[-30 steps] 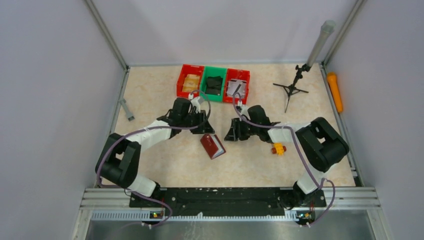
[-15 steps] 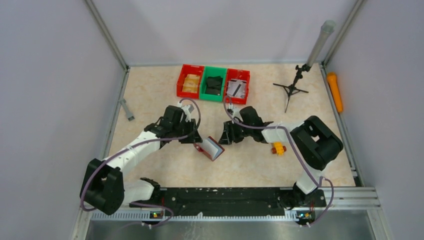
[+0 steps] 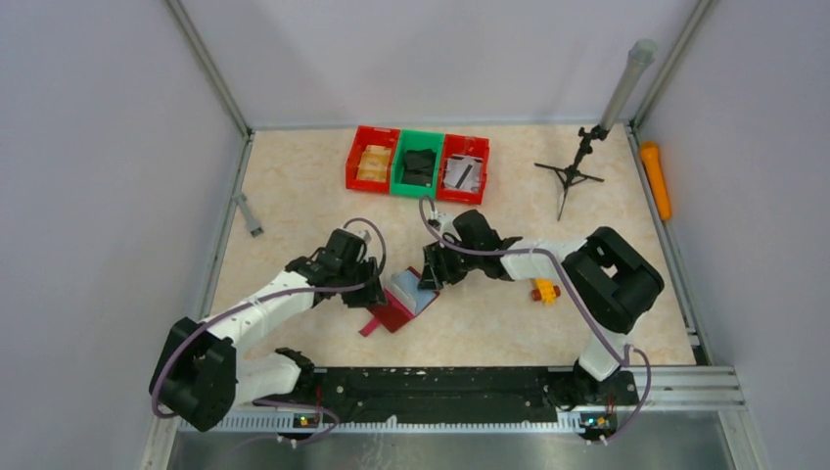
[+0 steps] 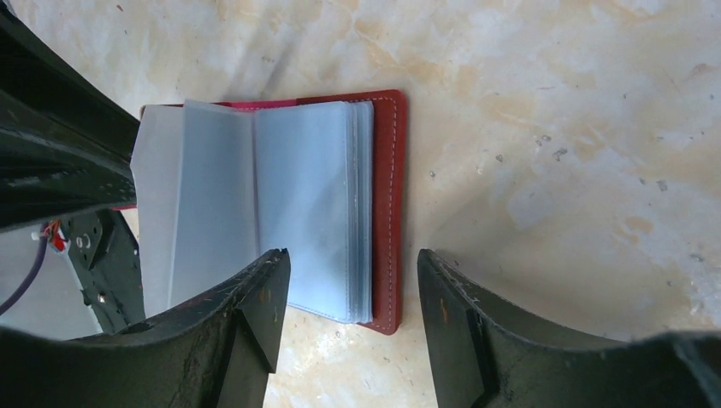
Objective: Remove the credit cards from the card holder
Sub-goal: Open the card holder at the center of the board.
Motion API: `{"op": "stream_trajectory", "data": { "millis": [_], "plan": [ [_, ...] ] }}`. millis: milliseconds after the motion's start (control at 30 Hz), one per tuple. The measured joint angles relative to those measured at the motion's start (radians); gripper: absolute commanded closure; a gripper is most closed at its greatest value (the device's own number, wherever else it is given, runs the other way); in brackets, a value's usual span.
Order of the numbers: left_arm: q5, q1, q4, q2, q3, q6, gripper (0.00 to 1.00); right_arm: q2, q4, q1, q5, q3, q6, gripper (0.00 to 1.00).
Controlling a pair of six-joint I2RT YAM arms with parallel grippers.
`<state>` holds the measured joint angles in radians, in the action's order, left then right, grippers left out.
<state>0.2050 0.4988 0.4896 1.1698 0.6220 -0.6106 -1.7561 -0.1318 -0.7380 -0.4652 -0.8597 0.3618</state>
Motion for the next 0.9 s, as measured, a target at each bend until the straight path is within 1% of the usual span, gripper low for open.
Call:
{"op": "stream_trajectory", "data": {
  "millis": [100, 300, 600, 667, 767, 833, 900],
  "plan": [
    [-0.025, 0.033, 0.003, 0.018, -0.008, -0.024, 0.64, -0.011, 0.005, -0.002, -0.009, -0.012, -0.003, 0.43],
    [-0.074, 0.085, -0.001, 0.102, -0.009, -0.051, 0.65, -0.041, 0.017, -0.002, -0.026, -0.046, 0.006, 0.44],
    [-0.091, 0.094, -0.011, 0.138, -0.005, -0.068, 0.68, -0.098, 0.024, 0.002, -0.076, -0.099, 0.042, 0.53],
    [-0.092, 0.094, -0.013, 0.145, -0.005, -0.068, 0.69, -0.1, 0.018, 0.003, -0.084, -0.099, 0.048, 0.57],
    [-0.091, 0.093, -0.014, 0.152, -0.005, -0.068, 0.7, -0.101, 0.016, 0.005, -0.098, -0.094, 0.056, 0.67],
    [-0.09, 0.093, -0.014, 0.157, -0.004, -0.068, 0.7, -0.101, 0.005, 0.008, -0.115, -0.08, 0.066, 0.7],
    [-0.089, 0.093, -0.013, 0.162, -0.002, -0.067, 0.7, -0.101, -0.006, 0.01, -0.134, -0.066, 0.077, 0.71]
  ]
}}
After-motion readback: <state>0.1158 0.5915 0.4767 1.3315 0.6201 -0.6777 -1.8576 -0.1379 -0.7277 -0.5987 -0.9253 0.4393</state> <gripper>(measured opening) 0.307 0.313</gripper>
